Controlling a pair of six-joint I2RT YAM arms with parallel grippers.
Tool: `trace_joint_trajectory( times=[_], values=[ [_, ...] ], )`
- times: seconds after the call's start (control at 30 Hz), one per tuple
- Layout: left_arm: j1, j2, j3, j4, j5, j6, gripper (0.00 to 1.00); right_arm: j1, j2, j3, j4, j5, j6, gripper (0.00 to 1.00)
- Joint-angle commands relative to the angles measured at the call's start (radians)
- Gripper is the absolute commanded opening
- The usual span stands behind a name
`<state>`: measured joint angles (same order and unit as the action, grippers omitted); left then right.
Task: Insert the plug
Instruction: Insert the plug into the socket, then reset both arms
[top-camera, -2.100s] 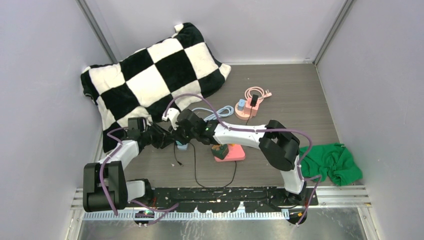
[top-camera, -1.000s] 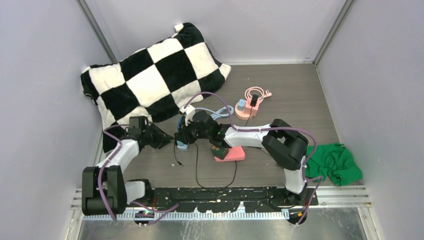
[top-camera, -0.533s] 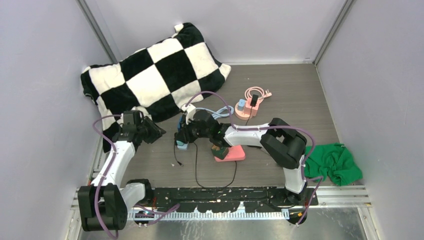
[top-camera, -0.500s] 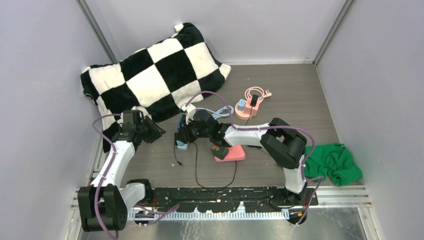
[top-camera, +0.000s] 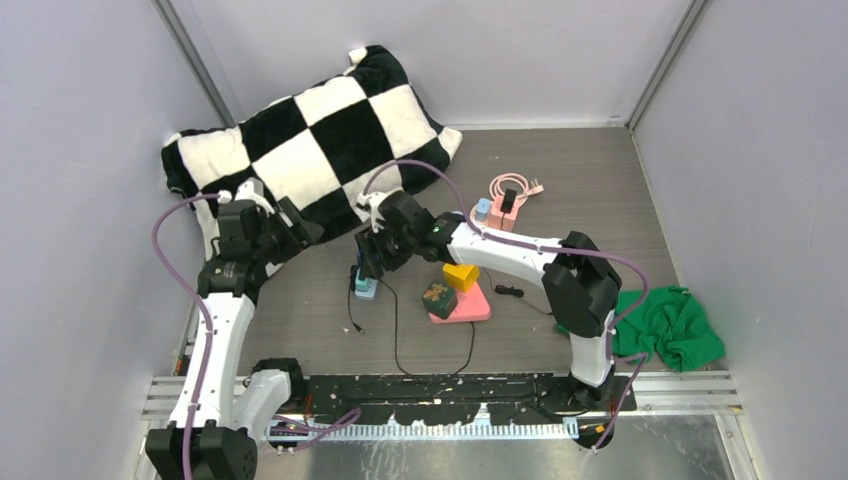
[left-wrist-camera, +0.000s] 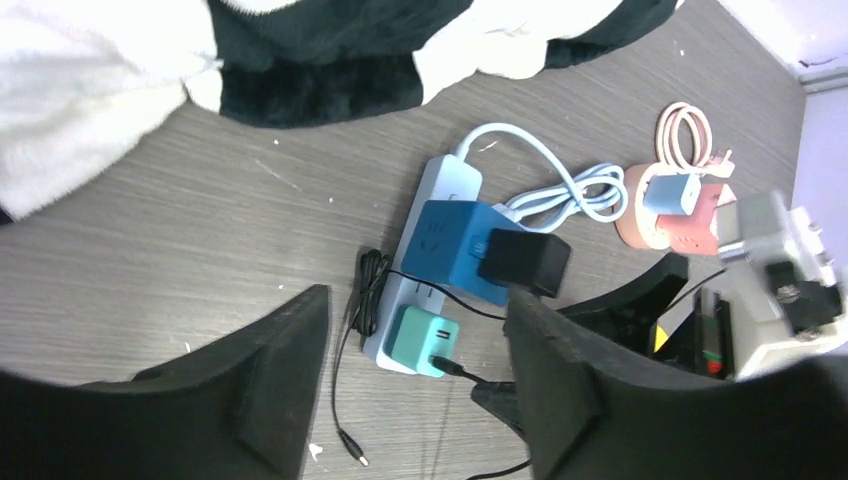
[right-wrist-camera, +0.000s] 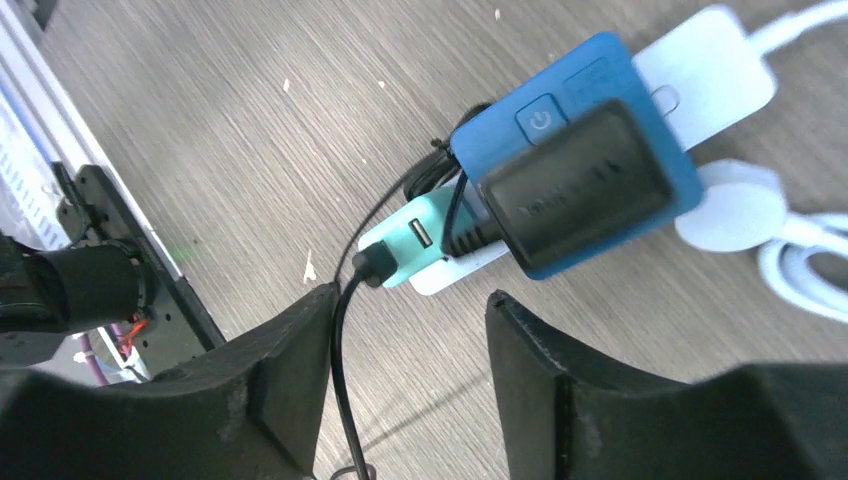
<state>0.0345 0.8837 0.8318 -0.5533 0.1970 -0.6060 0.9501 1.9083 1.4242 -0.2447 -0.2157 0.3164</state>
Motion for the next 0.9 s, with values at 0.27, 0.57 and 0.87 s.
trace_joint_trajectory(
  times=[0.27,0.57,0.87],
  values=[
    [-0.021,-0.087,0.096,-0.020,0.141,0.118,1.00,-0.008,-0.232,0.082,-0.148,0.015,-0.015,0.99],
    [-0.147,-0.179,0.099,0.145,0.337,0.059,1.00,-0.008,-0.640,-0.074,-0.396,0.499,0.179,1.00],
    [-0.163,-0.239,0.067,0.275,0.474,-0.003,1.00,-0.010,-1.022,-0.237,-0.545,0.777,0.284,1.00]
  ],
)
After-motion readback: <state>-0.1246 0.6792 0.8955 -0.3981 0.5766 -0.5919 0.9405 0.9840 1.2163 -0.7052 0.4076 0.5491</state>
